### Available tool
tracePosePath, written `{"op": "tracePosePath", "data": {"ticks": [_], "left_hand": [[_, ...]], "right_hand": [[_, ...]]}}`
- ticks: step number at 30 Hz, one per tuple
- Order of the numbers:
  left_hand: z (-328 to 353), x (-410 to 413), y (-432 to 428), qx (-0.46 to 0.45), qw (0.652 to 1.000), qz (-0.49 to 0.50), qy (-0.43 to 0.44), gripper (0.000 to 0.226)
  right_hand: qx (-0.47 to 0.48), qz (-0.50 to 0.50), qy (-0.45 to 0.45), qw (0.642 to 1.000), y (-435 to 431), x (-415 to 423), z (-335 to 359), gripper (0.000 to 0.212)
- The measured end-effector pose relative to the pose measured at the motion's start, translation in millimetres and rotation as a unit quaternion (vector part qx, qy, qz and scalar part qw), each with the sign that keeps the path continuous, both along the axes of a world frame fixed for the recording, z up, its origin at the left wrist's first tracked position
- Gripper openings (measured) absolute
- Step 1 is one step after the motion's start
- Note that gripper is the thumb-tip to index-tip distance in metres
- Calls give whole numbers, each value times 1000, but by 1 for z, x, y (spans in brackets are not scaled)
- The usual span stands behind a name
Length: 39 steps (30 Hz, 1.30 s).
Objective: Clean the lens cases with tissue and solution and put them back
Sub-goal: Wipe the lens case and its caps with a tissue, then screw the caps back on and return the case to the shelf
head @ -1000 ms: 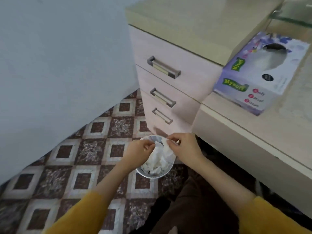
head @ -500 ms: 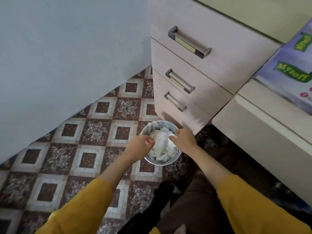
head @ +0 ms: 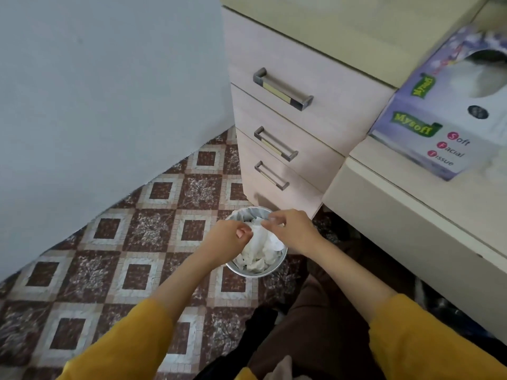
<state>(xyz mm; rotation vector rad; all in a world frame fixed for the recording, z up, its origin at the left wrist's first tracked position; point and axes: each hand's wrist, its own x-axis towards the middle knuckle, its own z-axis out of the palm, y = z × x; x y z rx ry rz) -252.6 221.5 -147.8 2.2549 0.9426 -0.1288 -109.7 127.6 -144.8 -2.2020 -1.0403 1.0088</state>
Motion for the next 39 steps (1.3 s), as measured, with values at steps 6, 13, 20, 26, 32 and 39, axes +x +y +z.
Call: {"op": "tracePosePath", "data": {"ticks": [6,13,20,26,32,39], "left_hand": [[48,16,-20,53,996,-47,-53,23],[120,55,-58,111,973,-138,-146,22],[172,119,-119,97,929,-239,-266,15],[185,184,-181,58,898,-329,-287,16],[182,233,-219,70,872,-390,-288,20],[165,269,-233,78,871,-406,-265,36]], "right_hand": [[87,14,-15,996,-40,6,70,45],[194,-57,-78,976,-120,20,156,36],[222,-170,-175,944,-207,61,192,38],[184,-243,-226,925,-276,84,196,41],[153,-309,-252,904,-326,99,190,35],[119,-388,-309,860,-362,121,186,26]]}}
